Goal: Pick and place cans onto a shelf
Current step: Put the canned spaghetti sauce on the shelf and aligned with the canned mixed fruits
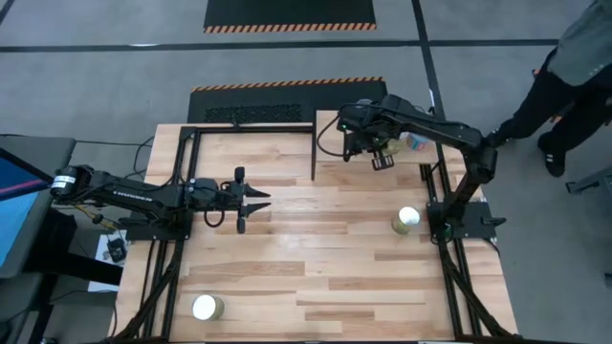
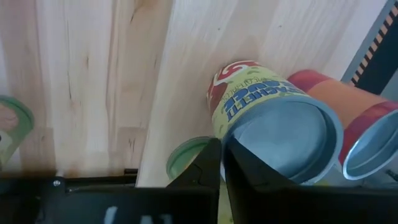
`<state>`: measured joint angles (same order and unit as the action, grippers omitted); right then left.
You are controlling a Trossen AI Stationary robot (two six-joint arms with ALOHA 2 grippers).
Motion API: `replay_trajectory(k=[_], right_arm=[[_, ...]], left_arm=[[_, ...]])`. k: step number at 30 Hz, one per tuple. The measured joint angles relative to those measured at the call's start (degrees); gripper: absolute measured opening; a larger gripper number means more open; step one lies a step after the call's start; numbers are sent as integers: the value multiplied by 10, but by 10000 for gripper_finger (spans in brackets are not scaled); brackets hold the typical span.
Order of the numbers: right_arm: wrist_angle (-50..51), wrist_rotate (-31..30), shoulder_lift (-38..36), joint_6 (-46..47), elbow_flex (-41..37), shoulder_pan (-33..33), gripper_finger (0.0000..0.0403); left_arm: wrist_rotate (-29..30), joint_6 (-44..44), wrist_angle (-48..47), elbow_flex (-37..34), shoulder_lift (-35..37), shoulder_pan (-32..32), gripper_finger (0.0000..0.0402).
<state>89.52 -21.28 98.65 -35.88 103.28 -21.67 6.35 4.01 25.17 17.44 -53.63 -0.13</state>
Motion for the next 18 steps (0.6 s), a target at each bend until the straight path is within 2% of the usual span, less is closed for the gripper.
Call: replay_trajectory(k=[10, 18], right_arm=[[5, 1, 0, 39, 2, 16, 65], [5, -12, 0, 44, 34, 21, 75]], left_arm=[[0, 0, 0, 0, 0, 0, 100], [0, 0, 0, 0, 0, 0, 100]])
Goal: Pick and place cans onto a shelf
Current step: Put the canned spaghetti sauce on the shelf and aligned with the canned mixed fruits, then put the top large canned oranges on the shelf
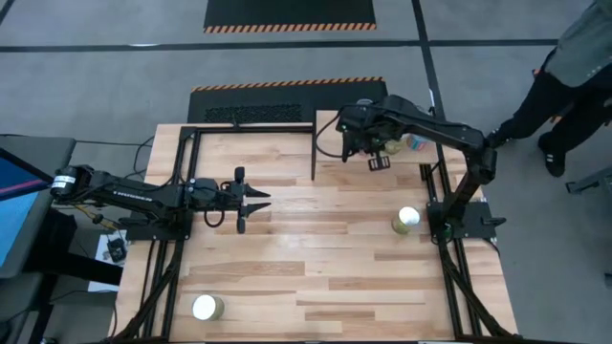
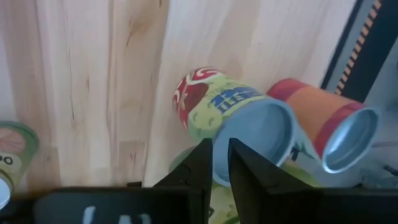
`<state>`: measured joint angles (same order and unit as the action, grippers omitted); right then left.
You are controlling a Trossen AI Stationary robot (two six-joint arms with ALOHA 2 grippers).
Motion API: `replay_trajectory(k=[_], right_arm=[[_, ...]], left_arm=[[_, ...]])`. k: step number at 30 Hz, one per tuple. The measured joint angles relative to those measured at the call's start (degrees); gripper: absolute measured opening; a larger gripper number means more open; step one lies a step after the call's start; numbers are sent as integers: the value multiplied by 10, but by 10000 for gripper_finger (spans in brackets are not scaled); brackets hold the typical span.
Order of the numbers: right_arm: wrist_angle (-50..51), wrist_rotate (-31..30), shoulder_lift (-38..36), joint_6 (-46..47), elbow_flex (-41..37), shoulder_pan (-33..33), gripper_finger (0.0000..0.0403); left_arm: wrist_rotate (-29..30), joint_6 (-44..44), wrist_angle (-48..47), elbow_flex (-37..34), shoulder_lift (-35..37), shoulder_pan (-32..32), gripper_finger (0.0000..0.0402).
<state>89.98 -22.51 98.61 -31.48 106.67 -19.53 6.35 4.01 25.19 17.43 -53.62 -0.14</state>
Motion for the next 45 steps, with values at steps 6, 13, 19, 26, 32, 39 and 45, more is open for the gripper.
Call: replay_trajectory(k=[6, 13, 19, 26, 32, 39, 45], right_arm=[[0, -2, 0, 2, 23, 0, 76], [-9, -2, -15, 101, 55, 22, 52], [-98, 28, -86, 150, 26, 51, 12], [-365, 31, -226, 172, -184, 115, 7], [-557, 33, -314, 204, -366, 179, 7], [-739, 31, -344, 221, -488, 242, 11], [-839, 29, -338, 221, -539, 283, 9]], left_arm=[[0, 0, 0, 0, 0, 0, 100], [0, 2, 0, 0, 0, 0, 100], [0, 0, -4, 0, 0, 0, 100], [1, -2, -5, 0, 0, 0, 100], [3, -2, -5, 0, 0, 0, 100], [3, -2, -10, 0, 0, 0, 100], [3, -3, -19, 0, 0, 0, 100]])
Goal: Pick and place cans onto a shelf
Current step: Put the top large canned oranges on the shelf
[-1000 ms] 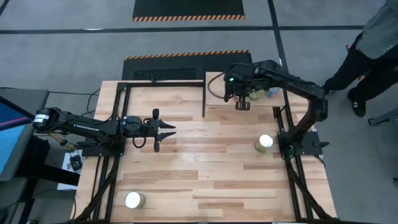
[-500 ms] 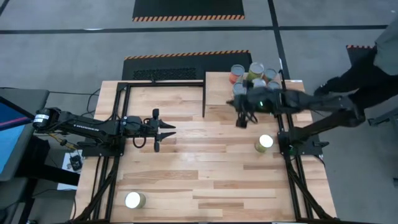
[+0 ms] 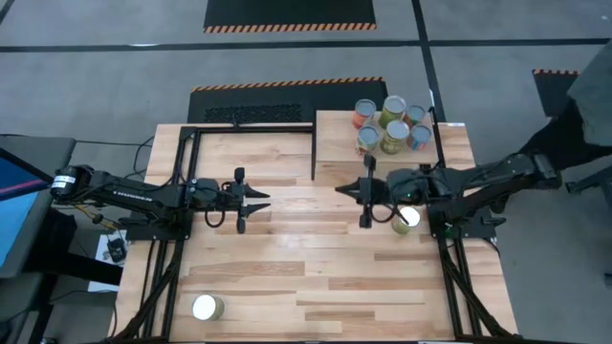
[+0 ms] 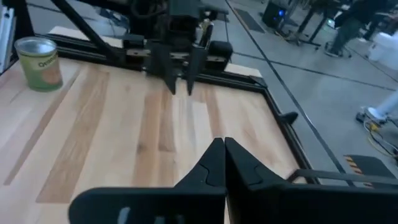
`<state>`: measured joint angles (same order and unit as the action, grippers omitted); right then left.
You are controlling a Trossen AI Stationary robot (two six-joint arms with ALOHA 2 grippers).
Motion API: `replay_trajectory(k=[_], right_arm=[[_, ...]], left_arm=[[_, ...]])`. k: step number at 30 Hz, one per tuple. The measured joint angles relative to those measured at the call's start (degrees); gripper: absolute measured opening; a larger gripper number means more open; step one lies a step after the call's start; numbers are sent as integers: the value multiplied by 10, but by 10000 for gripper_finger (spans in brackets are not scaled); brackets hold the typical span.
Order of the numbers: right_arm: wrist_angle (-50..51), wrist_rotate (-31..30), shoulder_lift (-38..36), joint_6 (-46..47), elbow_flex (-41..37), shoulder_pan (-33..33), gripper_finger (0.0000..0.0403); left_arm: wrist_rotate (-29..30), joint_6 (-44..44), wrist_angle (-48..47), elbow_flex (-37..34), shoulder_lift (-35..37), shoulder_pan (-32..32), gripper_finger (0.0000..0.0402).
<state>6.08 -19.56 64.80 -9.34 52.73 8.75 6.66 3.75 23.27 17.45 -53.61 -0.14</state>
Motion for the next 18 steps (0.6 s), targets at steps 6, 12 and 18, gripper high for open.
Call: replay_trajectory(k=[6, 12, 18], right_arm=[[-21, 3, 20, 22, -7, 22, 22], [-76, 2, 62, 12, -8, 24, 36], [-115, -4, 92, -20, -7, 31, 18]], left_arm=[[-3, -20, -4, 0, 0, 0, 100], [16, -16, 3, 0, 0, 0, 100], [26, 0, 8, 0, 1, 0, 81]])
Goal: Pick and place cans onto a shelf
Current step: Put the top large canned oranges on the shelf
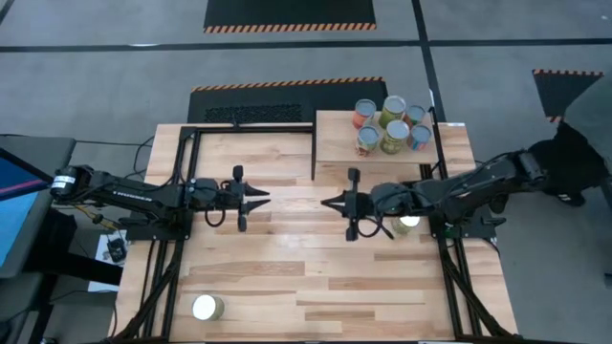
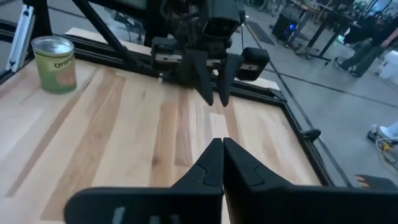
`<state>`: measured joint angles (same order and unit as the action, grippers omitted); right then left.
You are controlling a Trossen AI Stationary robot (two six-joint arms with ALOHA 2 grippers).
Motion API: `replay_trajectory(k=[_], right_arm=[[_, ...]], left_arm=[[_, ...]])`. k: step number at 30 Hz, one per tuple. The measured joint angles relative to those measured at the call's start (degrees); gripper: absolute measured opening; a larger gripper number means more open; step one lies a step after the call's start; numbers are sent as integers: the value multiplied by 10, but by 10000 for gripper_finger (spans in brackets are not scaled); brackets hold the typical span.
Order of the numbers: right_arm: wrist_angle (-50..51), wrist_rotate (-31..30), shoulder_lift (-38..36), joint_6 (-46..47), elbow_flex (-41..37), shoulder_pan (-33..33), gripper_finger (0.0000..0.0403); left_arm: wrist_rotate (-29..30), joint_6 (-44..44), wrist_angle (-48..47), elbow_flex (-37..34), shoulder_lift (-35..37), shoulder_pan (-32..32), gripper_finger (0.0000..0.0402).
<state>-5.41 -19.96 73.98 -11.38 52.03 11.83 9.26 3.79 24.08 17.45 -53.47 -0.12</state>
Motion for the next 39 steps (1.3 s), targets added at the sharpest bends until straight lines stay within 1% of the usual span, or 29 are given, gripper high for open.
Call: replay_trajectory(k=[2, 4, 6, 8, 9, 15, 19, 21, 23, 24, 27, 29, 32, 35, 39], right_arm=[[4, -12, 1, 15, 0, 9, 8], [0, -30, 3, 26, 0, 22, 7], [-17, -49, 18, 28, 0, 35, 8], [-49, -53, 45, 21, -1, 43, 6], [-81, -51, 64, 19, -1, 44, 5], [-286, 3, 202, -16, 0, 39, 4], [-403, 30, 276, -8, 0, 38, 4], [-431, 36, 298, -5, -1, 40, 3], [-431, 31, 302, 2, -1, 47, 3], [-423, 24, 301, 10, -1, 52, 4], [-341, 1, 267, 31, -1, 72, 11], [-270, -39, 232, 46, -1, 91, 15], [-137, -100, 169, 80, -1, 128, 14], [23, -139, 96, 172, -1, 165, 11], [223, -148, 9, 364, 0, 199, 20]], left_arm=[[0, 6, 1, 0, 0, 0, 62], [1, 13, 3, 0, 0, 0, 40], [1, 17, 12, 0, 0, 0, 17], [1, 17, 16, 0, 0, 0, 5], [1, 17, 18, 0, 0, 0, 5], [1, 17, 68, -27, 0, 0, 8], [1, 25, 115, -49, 0, 0, 8], [2, 26, 115, -51, 0, 0, 9], [2, 26, 116, -51, 0, 0, 9], [1, 26, 115, -51, 0, 0, 9], [1, 26, 115, -51, 0, 0, 9], [1, 26, 115, -51, 0, 0, 9], [1, 24, 114, -51, 0, 0, 9], [1, 21, 115, -51, 0, 0, 9], [1, 20, 114, -51, 0, 0, 9]])
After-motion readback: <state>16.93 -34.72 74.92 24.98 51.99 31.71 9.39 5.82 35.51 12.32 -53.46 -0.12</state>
